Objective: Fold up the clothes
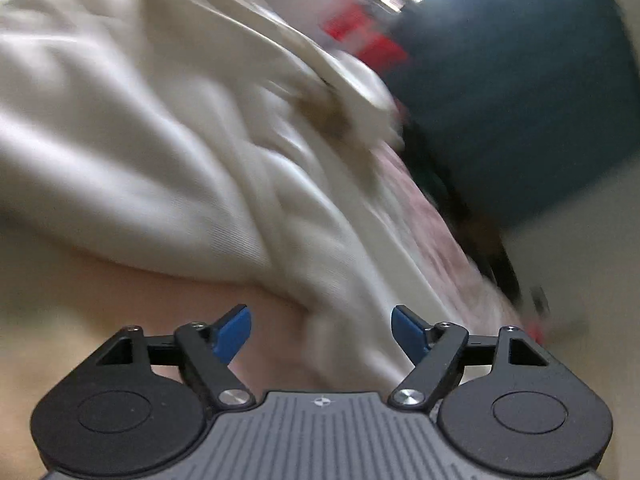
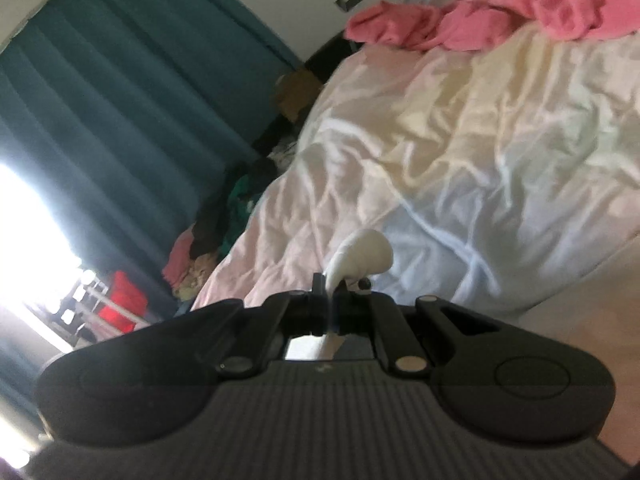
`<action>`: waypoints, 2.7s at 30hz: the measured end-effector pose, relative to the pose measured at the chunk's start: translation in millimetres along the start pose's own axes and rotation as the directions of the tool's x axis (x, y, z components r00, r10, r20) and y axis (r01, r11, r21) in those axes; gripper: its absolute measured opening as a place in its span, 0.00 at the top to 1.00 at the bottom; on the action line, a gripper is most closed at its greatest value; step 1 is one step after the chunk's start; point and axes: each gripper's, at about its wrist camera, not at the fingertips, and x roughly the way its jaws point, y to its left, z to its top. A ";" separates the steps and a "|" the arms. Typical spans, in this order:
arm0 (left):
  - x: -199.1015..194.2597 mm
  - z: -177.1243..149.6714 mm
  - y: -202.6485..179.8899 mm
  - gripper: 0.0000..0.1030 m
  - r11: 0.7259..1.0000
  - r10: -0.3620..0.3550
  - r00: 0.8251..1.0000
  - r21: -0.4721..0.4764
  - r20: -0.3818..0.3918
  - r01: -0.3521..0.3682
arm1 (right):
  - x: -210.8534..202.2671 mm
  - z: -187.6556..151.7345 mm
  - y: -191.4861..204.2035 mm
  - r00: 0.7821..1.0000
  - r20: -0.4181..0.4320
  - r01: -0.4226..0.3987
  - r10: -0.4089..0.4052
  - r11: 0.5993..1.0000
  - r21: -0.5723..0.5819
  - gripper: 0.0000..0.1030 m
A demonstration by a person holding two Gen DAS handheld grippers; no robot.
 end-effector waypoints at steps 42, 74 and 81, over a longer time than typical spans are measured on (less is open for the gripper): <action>-198.5 95.3 102.2 0.40 0.865 0.495 0.854 -0.001 0.161 -0.501 | -36.7 -29.7 13.2 0.972 -0.051 0.218 -0.231 0.956 -0.195 0.27; 212.3 -94.6 -259.9 0.25 0.685 0.045 0.927 0.687 -0.373 0.243 | -50.7 -45.0 15.5 0.973 0.131 0.204 -0.190 0.974 -0.102 0.30; 351.9 -144.2 -340.8 0.24 0.731 0.056 0.762 0.546 -0.645 0.409 | -63.0 -43.6 3.4 0.956 0.209 0.214 -0.208 0.977 -0.007 0.30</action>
